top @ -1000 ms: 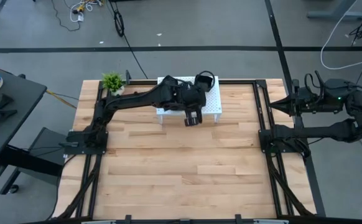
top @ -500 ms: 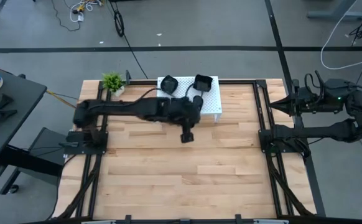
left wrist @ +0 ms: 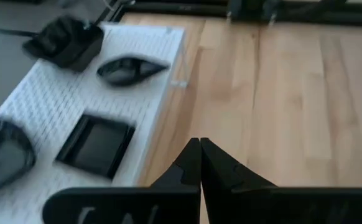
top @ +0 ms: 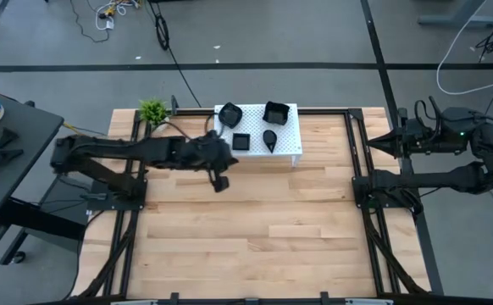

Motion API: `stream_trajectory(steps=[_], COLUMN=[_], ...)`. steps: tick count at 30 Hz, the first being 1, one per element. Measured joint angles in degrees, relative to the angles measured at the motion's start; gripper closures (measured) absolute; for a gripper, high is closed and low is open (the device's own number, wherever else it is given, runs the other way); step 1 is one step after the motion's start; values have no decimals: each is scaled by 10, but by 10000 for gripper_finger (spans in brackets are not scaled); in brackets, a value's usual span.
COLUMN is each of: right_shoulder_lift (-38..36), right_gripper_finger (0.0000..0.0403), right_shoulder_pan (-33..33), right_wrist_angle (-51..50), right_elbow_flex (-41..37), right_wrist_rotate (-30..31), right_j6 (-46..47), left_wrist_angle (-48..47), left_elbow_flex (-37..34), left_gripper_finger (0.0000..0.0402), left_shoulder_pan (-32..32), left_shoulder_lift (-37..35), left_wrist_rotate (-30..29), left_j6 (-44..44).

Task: Pick & Place Mini shaped plates
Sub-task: Return to Home Position

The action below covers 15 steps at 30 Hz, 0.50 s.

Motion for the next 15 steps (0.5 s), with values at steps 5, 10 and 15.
stream_trajectory(steps=[5,10,15], right_shoulder_lift=[0,0,0], right_gripper_finger=[383,383,383], right_shoulder_pan=[0,0,0], right_wrist_angle=[0,0,0], right_elbow_flex=[0,0,0], right_wrist_rotate=[0,0,0], right_j6=[0,0,0], left_wrist_angle=[72,128,161], left_elbow_flex=[-125,-220,-295], left_gripper_finger=[401,401,401], left_shoulder_pan=[1,5,6], left_shoulder_lift=[-83,-156,-233], left_wrist_rotate=[6,30,39], left_j6=[0,-3,-1])
